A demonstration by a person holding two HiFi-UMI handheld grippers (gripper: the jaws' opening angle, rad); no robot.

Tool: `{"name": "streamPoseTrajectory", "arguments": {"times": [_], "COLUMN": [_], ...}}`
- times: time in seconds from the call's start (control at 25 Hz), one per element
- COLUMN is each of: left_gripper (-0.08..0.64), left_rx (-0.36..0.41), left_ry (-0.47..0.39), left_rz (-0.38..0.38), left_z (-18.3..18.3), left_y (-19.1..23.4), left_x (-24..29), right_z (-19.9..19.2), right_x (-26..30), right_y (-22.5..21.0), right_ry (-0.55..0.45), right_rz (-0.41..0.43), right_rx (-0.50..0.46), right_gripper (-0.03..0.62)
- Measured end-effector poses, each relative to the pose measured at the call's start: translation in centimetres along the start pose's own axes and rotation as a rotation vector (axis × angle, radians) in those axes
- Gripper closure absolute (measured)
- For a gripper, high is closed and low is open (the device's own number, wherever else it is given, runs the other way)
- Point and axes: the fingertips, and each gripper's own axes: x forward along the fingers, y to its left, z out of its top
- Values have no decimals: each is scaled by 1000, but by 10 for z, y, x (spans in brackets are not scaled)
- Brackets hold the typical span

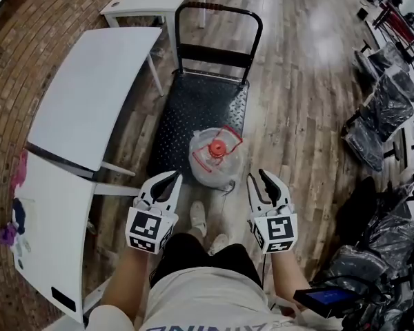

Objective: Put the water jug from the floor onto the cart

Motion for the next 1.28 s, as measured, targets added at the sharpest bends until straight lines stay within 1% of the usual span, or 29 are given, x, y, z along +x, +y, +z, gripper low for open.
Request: {"name": "streamPoseTrajectory", "arguments": {"times": [0.16,0.36,0.52,0.64,0.76,1.12,1.28], "left_gripper": [558,558,558,558,558,558,558], "left_rx": [-42,-7,2,-2,-12,-23,-14], "left_ry": [-34,-68,-86,-103,-133,-210,-236], "left_rz": [-25,-18,-34,-42,-47,-37,-61], "left_z": [8,28,31,32,35,55,60], "left_y": [-38,-63,-71,-63,-48,32,38], "left_x": [-26,-54,-77,-88,-98,-130,-137], "right_z": [5,4,8,15,27,68,77], "right_x": [-41,-69,-78,-76,-71,-51,-48], "right_y": [7,12,26,43,59,114,126], "right_ry": [-36,-52,-50,-43,-40,-71,-80], "right_rz": [1,10,3,5,-6,-57,-65], "right_rx": [-5,18,22,-14,-53,-111,-121], "right_gripper": [506,535,562,586,588,589,589]}}
